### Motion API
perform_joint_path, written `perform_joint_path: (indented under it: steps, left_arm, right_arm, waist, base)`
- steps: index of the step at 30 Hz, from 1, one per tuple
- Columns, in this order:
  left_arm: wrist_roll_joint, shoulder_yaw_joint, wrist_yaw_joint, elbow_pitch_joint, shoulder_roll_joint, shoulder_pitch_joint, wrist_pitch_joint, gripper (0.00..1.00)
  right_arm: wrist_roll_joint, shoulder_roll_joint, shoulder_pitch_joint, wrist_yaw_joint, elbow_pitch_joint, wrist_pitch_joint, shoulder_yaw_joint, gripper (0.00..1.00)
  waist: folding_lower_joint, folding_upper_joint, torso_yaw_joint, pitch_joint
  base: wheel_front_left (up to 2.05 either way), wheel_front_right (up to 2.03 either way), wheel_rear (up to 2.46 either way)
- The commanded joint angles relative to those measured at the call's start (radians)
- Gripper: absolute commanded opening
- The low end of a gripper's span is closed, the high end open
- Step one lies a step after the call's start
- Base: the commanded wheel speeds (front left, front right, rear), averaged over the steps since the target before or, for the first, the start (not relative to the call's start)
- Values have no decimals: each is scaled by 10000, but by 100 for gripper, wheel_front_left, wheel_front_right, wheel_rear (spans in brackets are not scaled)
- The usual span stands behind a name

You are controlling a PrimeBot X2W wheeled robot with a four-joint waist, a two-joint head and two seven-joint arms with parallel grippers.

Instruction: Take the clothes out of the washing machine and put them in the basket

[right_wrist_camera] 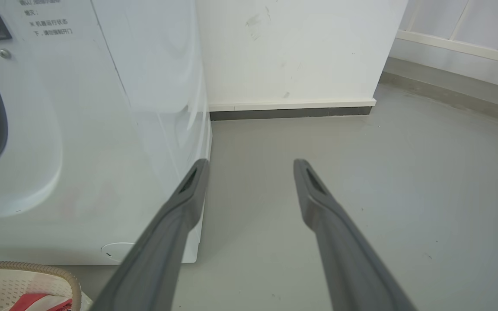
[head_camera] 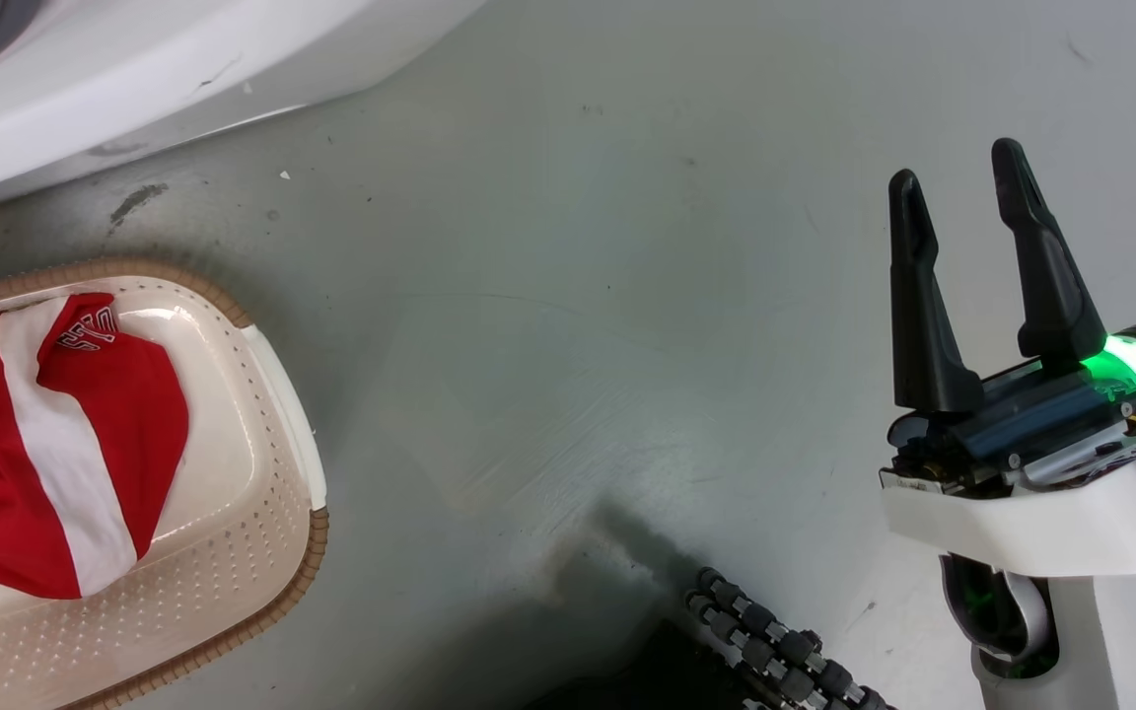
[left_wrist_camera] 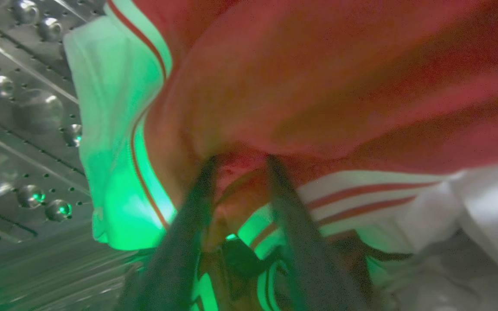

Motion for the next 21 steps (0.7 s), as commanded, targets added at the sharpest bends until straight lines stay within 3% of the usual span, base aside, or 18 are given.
perform_joint_path:
  steps: [1,14,21]
  left_arm:
    - [4,-109,-53,148,-92,146,-50,0]
    - [50,-229,-215,647,295,-459,-2202,0]
    - [-457,-628,-234,813,-200,348,-4136,0]
  right_arm:
    - [38,31,12,-10,-47,-20,-31,100]
    - [-114,30,-474,-10,151,-20,141,100]
    - [-571,30,-547,-10,342,-20,-285,100]
  waist:
    - [-1,0,10,13]
    - [-1,0,-1,-228]
    - [-1,0,664,-947]
  base:
    - [0,0,0]
    - [0,0,0]
    - [0,0,0]
